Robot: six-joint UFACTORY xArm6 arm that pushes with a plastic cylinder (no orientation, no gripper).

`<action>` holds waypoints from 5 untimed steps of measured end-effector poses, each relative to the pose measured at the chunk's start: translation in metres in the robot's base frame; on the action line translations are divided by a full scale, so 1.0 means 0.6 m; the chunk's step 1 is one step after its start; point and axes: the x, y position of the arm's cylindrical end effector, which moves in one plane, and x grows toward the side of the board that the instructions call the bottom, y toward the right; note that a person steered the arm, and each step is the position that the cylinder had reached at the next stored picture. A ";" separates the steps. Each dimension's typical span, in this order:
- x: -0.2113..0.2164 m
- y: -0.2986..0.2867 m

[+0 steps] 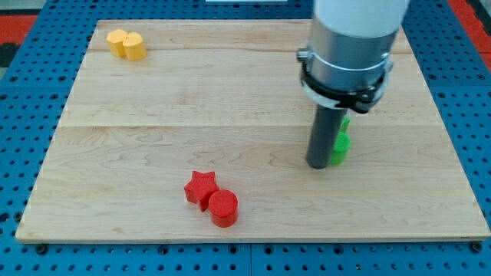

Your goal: Move your arm towards blue cube

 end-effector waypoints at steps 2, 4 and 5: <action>0.086 0.089; 0.086 0.177; 0.071 0.176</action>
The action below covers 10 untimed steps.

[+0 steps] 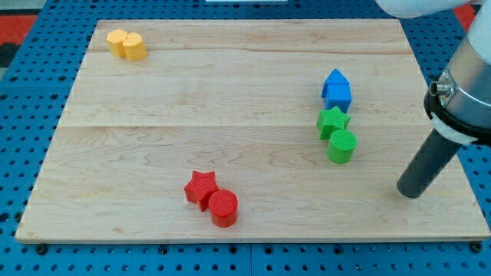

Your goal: Move your arm towards blue cube

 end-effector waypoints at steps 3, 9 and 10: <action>-0.099 -0.034; -0.216 -0.034; -0.240 -0.034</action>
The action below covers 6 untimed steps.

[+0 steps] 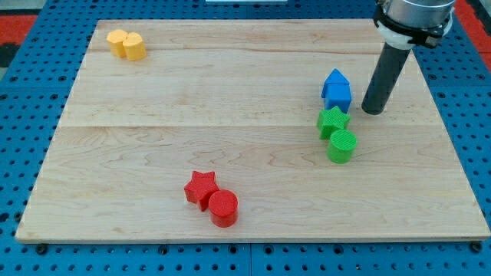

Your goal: Move your arm towards blue cube

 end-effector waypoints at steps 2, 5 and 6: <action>-0.003 0.005; -0.065 0.042; -0.067 0.032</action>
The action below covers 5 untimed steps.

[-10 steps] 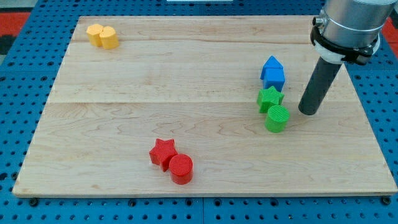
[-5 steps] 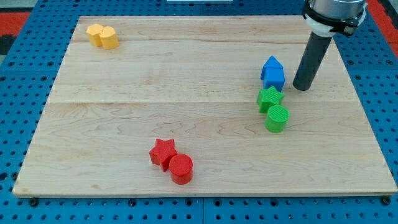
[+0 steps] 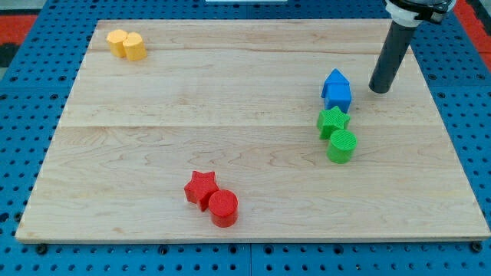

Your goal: Move your arm towards blue cube

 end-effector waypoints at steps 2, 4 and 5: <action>0.040 0.003; 0.049 -0.007; 0.046 -0.010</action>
